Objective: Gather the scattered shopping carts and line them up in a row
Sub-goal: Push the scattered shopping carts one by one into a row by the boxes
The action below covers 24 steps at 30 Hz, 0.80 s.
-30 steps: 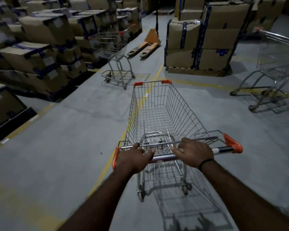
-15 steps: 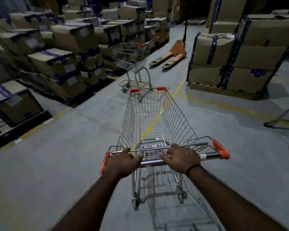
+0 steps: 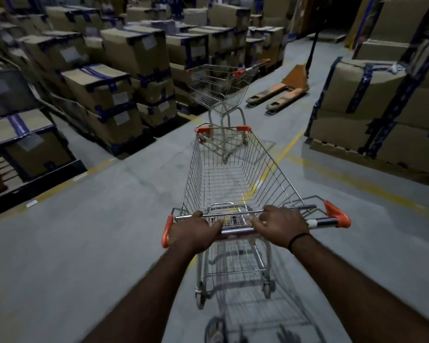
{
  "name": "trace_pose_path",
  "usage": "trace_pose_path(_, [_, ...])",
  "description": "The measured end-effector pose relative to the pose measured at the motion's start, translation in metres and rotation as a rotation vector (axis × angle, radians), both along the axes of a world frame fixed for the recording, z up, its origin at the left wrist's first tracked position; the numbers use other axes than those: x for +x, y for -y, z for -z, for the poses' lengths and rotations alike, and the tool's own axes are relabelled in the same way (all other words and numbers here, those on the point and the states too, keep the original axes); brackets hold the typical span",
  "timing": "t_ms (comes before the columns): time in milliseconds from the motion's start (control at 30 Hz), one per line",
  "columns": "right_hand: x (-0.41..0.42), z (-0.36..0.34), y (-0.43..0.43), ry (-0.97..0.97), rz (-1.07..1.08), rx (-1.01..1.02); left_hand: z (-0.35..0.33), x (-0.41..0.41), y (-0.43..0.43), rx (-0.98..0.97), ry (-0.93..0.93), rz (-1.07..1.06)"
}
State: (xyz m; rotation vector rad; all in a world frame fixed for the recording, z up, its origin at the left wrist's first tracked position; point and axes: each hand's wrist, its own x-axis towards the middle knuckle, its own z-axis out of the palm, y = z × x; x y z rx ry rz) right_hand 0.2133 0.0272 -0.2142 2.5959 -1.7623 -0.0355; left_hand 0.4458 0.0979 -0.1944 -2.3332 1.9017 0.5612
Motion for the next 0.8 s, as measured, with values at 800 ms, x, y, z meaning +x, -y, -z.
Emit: trace_pose_path(800, [0.051,0.001,0.389,0.209,0.045,0.089,0.006,0.033,0.373,-0.074,0.019,-0.171])
